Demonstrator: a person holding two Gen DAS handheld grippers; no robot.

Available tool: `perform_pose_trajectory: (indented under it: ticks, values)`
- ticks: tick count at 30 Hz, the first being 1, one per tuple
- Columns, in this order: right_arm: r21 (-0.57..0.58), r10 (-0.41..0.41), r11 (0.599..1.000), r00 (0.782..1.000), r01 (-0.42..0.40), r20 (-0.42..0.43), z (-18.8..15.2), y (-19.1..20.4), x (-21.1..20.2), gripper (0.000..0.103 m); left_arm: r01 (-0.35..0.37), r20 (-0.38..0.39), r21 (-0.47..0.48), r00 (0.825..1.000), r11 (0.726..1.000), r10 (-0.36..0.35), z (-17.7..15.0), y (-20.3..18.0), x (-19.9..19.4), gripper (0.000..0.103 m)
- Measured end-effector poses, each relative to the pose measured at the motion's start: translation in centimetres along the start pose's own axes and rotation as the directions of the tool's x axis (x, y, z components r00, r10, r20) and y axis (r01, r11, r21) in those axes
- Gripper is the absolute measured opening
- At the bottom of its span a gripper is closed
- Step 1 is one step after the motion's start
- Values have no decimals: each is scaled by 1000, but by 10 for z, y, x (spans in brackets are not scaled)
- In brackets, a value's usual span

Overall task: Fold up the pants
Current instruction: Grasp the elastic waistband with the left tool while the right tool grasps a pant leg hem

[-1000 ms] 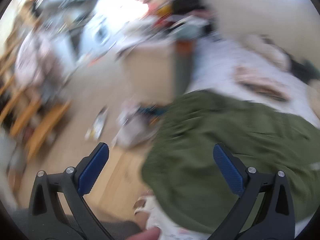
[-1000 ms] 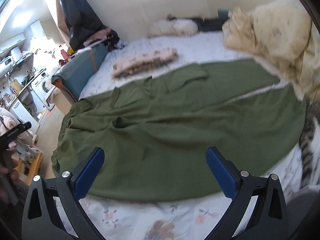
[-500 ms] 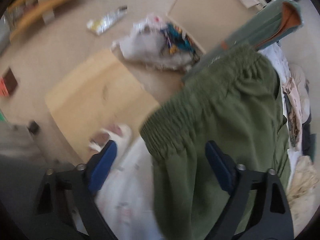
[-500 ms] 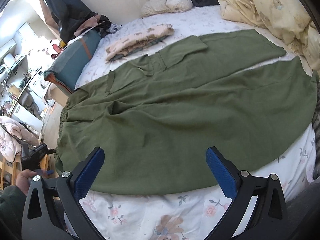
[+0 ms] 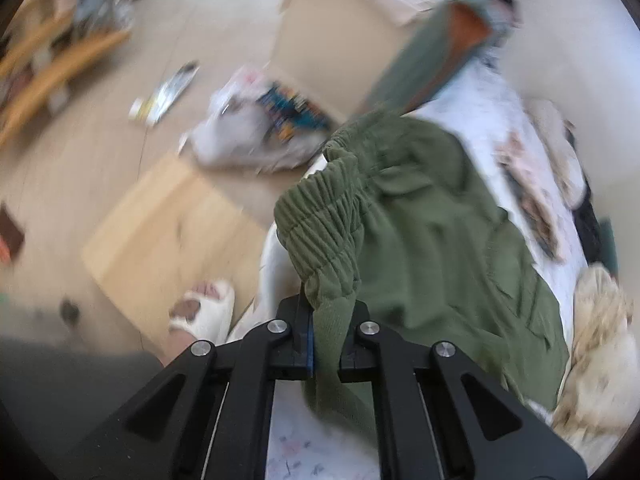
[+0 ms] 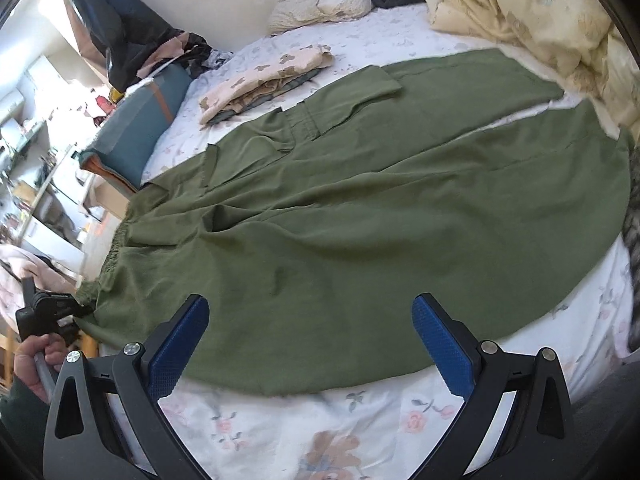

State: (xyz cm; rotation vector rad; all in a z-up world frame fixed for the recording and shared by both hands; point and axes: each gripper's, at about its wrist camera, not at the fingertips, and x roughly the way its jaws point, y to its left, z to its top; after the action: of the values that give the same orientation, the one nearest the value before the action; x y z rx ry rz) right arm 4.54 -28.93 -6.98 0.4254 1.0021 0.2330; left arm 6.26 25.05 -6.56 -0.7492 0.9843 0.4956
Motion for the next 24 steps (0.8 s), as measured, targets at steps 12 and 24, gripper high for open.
perform_pose_trajectory:
  ticks: [12,24]
  values:
    - [697,122,717,986,-10,-112,-75,-96,55,103,-21,20,196,1000,980,18,10,-41,-26,4]
    - [837,-304,529,952,141,32,7,-226,1,88,-75,17,170,997,983,73,8,-20,-9,4]
